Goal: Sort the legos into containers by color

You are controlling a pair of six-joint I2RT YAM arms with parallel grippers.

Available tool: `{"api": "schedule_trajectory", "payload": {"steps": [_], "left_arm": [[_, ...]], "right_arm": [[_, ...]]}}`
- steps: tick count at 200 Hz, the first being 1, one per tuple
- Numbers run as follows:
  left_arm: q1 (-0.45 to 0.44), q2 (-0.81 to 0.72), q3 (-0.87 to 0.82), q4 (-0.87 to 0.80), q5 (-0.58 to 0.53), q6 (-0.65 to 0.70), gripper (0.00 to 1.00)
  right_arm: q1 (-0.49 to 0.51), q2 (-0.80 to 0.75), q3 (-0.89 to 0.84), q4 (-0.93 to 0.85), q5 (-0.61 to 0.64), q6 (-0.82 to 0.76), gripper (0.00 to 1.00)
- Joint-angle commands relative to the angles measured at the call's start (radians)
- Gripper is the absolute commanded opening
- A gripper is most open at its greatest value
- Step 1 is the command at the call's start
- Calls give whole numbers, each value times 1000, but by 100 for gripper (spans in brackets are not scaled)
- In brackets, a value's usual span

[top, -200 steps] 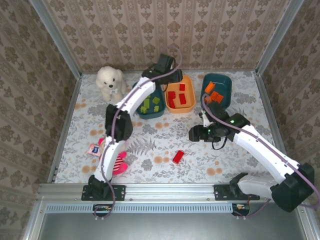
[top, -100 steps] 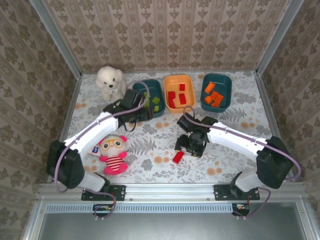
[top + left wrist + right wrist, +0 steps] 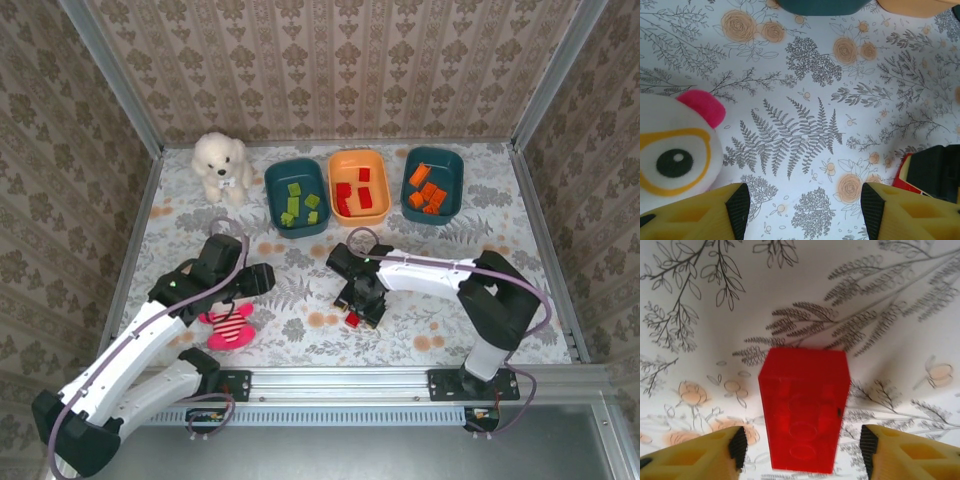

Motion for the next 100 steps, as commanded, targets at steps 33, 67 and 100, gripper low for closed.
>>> {"api": "schedule_trajectory", "payload": {"steps": [33, 67, 100], "left_arm": [[-3, -17, 25, -61, -21, -11, 63], [-7, 14, 30, -11, -1, -32, 62], [-18, 115, 55, 68, 7, -58, 63]], "right_arm": [[-7, 60, 56, -14, 49, -37, 30], [-51, 9, 310, -266, 276, -294, 26], [-205, 73, 596, -428, 415, -608, 27]]}}
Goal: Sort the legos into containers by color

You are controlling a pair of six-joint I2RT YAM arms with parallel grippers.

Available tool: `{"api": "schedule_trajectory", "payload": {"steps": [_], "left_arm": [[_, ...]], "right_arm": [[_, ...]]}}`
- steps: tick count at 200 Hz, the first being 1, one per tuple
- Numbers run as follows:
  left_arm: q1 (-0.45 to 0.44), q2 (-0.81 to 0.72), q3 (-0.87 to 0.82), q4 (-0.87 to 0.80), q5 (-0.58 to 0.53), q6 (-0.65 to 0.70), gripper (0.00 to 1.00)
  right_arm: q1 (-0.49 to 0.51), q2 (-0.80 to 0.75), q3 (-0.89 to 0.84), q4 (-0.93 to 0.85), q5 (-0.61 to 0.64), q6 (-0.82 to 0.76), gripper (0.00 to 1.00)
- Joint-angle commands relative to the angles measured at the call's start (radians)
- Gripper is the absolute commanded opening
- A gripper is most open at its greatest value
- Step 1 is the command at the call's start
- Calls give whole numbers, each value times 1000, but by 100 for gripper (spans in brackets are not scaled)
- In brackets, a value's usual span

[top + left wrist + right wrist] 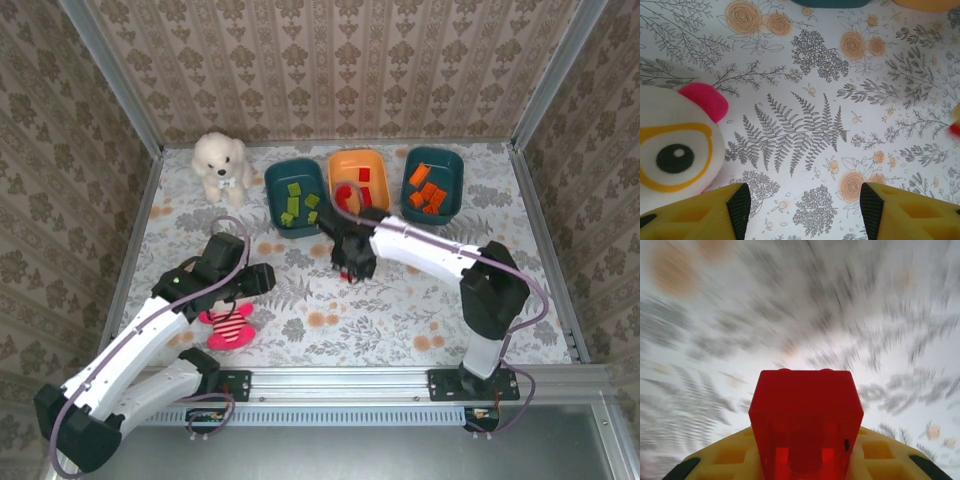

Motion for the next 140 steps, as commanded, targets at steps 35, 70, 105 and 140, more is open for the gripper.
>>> {"api": "schedule_trajectory", "payload": {"steps": [35, 70, 105, 140], "left_arm": [[-24, 188, 119, 124, -7, -25, 63], [-27, 284, 202, 135, -20, -9, 63], [-28, 320, 232, 126, -34, -14, 63], [-26, 322, 232, 109, -54, -24, 63]], "right_arm": [[-232, 256, 492, -291, 232, -545, 28], [-288, 537, 850, -407, 318, -655, 28], [-328, 708, 1017, -418, 339, -694, 30], [-353, 771, 1037, -353, 318, -735, 32]]}}
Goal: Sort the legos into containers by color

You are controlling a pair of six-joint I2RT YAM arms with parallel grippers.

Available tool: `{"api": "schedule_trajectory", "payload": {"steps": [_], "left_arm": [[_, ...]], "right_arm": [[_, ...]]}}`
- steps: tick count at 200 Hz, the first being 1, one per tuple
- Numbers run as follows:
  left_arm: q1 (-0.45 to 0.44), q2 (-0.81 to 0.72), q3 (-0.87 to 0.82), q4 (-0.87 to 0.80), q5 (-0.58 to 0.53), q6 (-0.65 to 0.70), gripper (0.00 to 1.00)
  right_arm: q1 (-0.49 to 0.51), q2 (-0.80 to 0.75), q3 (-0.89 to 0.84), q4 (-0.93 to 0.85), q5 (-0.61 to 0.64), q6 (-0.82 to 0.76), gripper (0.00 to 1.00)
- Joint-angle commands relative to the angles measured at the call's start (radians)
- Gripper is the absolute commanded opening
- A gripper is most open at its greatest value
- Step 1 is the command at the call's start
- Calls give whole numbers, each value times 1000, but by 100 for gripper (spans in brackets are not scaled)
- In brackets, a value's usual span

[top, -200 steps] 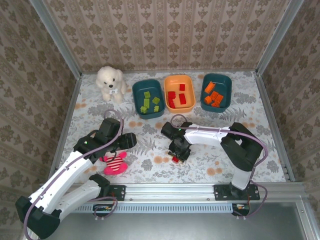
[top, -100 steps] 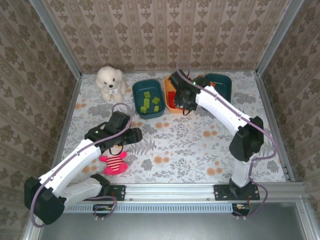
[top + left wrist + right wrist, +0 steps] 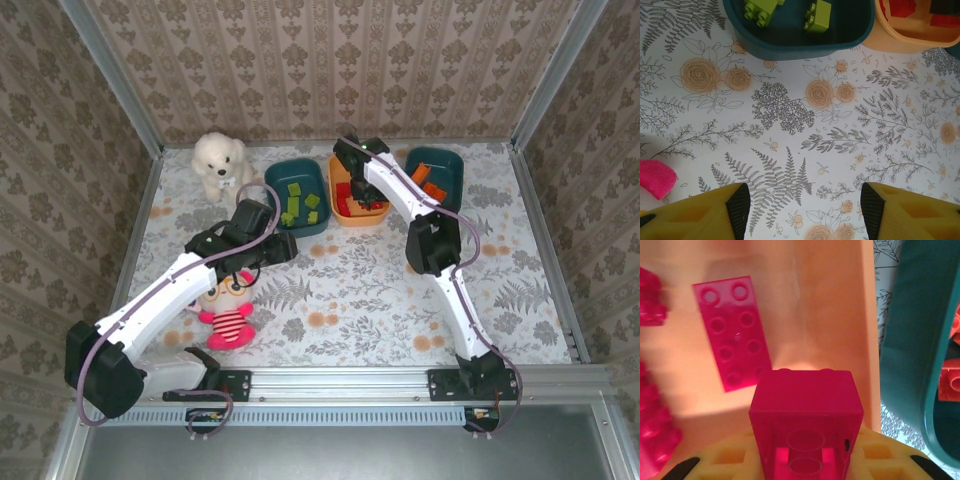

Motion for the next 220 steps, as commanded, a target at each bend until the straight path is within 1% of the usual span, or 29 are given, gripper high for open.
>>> {"api": "schedule_trajectory", "payload": {"steps": [1, 47, 68, 78, 113, 128, 141, 170, 199, 209, 220], "left_arm": [[-5, 4, 26, -21, -31, -10, 63], [-1, 20, 34, -26, -33, -13, 63], [0, 34, 42, -26, -29, -8, 63], [1, 40, 47, -26, -26, -7, 63], [5, 51, 54, -23, -18, 0, 64], [5, 53, 56, -25, -14, 5, 64], [6, 53, 56, -26, -12, 4, 64], [7, 50, 56, -32, -11, 4, 64], [9, 39, 60, -45, -11, 5, 65], [10, 33, 59, -53, -10, 8, 65], [15, 21, 57, -65, -13, 12, 66]], "right_arm": [[-17, 20, 51, -7, 30, -67, 32], [-29, 68, 90, 27, 29, -83, 35], [-29, 83, 99, 17, 38, -74, 40], [-28, 85, 99, 11, 50, -66, 42], [-26, 88, 104, 15, 59, -70, 57], [-24, 82, 118, 15, 57, -76, 61], [-19, 70, 130, 17, 58, -80, 61], [-5, 13, 130, 32, 59, -82, 60], [15, -89, 115, 59, 32, -83, 60], [23, -156, 69, 89, 19, -74, 61], [29, -263, -50, 160, 8, -51, 63]]}}
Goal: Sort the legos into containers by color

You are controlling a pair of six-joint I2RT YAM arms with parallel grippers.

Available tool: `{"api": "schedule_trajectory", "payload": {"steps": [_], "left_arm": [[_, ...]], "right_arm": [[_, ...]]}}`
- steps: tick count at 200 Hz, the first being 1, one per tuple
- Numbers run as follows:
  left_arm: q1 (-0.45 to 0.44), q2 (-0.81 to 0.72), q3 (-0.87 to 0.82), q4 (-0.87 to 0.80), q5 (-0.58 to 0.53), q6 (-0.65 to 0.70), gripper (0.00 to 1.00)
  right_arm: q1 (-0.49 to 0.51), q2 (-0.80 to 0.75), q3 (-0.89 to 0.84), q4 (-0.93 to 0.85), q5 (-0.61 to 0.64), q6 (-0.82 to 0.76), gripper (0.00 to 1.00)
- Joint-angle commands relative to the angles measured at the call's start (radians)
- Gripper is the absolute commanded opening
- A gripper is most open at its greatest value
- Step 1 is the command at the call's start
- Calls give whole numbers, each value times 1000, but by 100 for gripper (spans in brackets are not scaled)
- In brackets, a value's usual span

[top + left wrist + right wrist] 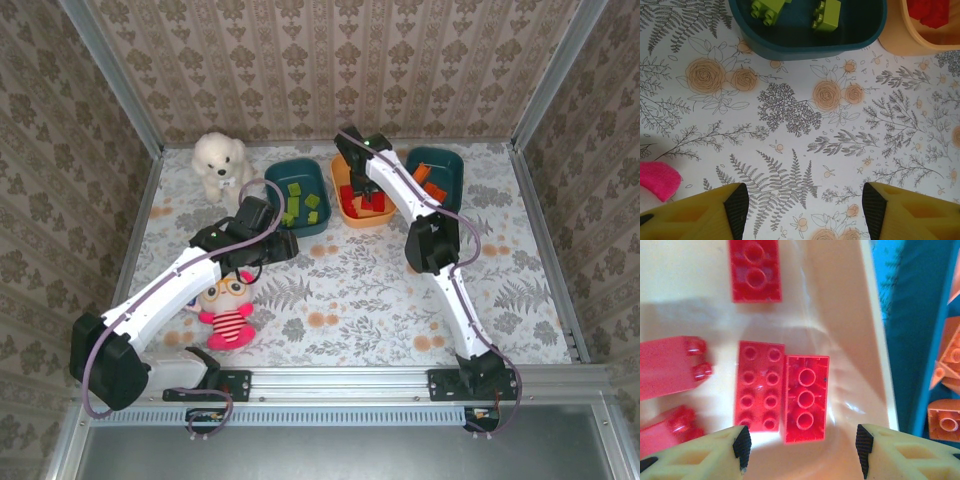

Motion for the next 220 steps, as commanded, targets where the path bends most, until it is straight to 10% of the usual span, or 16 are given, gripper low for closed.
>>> {"api": "schedule_trajectory", "payload": {"steps": [1, 20, 28, 32, 37, 68, 102, 143, 220], "left_arm": [[13, -26, 28, -43, 0, 12, 66], [32, -65, 17, -65, -10, 20, 69], [47, -86, 13, -82, -19, 20, 72], [56, -97, 11, -95, -26, 14, 87], [69, -111, 8, -108, -28, 11, 99], [150, -230, -39, -127, -58, 42, 100], [167, -271, -41, -304, -531, -15, 100], [176, -344, -373, 221, -769, 431, 100], [416, 93, -439, 683, -384, 736, 100]], "right_arm": [[22, -253, -128, 100, -14, 14, 63], [29, -537, -520, 372, -60, 42, 74], [36, -662, -685, 485, -74, 43, 95], [39, -719, -755, 530, -77, 44, 100], [39, -776, -825, 563, -85, 52, 100], [20, -1018, -1084, 487, -66, 125, 100], [-32, -1267, -1355, 408, 155, 210, 100], [-113, -1559, -1943, 1069, 392, -51, 100], [-245, -1103, -1980, 1618, 97, -304, 100]]}}
